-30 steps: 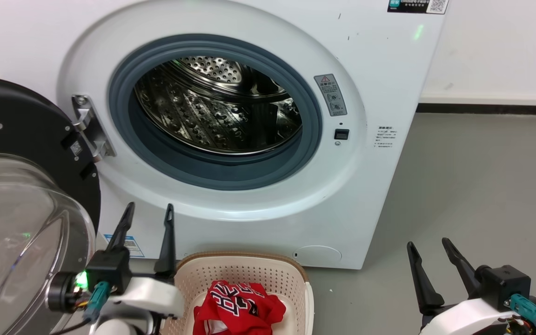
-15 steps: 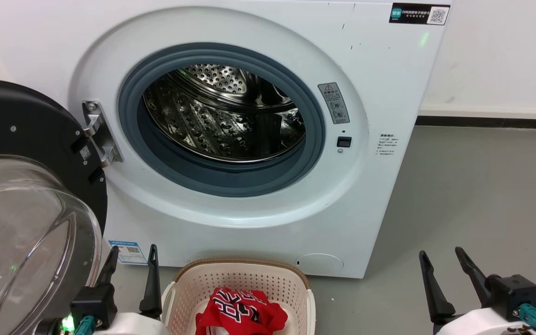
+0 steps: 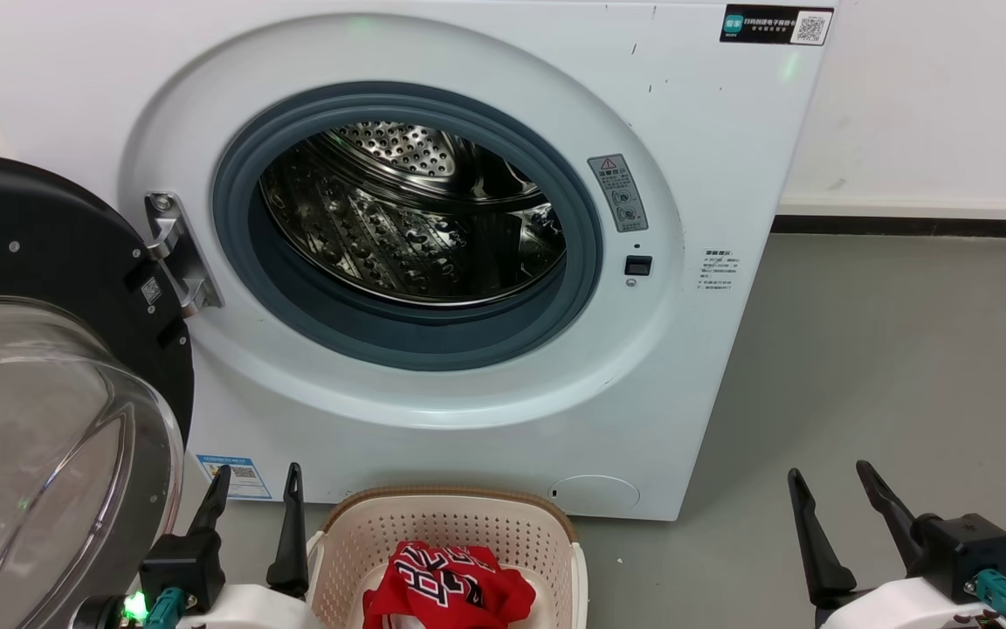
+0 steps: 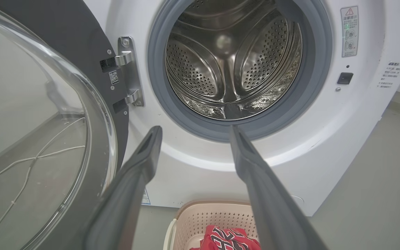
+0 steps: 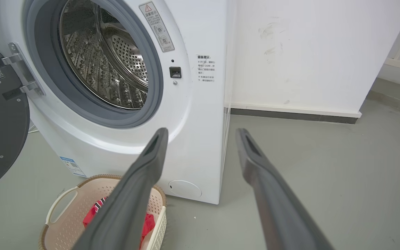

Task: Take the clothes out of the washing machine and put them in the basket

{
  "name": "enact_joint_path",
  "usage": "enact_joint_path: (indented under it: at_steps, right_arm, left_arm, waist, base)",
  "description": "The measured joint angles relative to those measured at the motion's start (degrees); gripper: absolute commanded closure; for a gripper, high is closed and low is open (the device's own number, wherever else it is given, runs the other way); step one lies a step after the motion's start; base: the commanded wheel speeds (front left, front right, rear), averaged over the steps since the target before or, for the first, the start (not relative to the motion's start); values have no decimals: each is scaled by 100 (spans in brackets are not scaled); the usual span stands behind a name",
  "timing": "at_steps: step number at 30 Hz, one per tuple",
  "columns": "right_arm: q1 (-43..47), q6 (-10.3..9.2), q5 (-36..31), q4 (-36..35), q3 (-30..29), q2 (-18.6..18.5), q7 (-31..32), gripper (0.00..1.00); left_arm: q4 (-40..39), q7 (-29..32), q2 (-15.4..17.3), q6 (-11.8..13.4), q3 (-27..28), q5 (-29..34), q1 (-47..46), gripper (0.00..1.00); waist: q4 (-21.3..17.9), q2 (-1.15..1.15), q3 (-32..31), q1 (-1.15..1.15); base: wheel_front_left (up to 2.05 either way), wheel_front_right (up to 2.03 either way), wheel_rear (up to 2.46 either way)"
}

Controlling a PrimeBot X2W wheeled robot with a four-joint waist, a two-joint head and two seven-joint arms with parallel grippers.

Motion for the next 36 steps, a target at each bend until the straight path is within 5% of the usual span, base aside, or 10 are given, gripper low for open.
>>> enact_joint_path:
  at_steps: [16, 17, 22, 36]
  right_arm:
    - [-1, 0, 37, 23, -2, 0, -25, 0]
    - [-1, 0, 45, 27, 1, 0, -26, 100]
    - [65, 0, 151, 236, 18, 3, -21, 100]
    - [-106, 0, 1846, 532, 4, -60, -1, 100]
  left_arm:
    - [114, 1, 31, 16, -68, -89, -59, 0]
    - [120, 0, 35, 16, -66, -96, -64, 100]
    - [348, 66, -49, -4, -68, -204, 77, 100]
    - [413, 377, -175, -205, 170, -1645, -42, 100]
  waist:
    - [-47, 0, 10, 0]
    - [-52, 0, 10, 0]
    - [-57, 0, 15, 1]
    - [-73, 0, 50, 0]
  base:
    - [0, 0, 0]
    - [0, 0, 0]
    - [0, 0, 0]
    - [0, 0, 0]
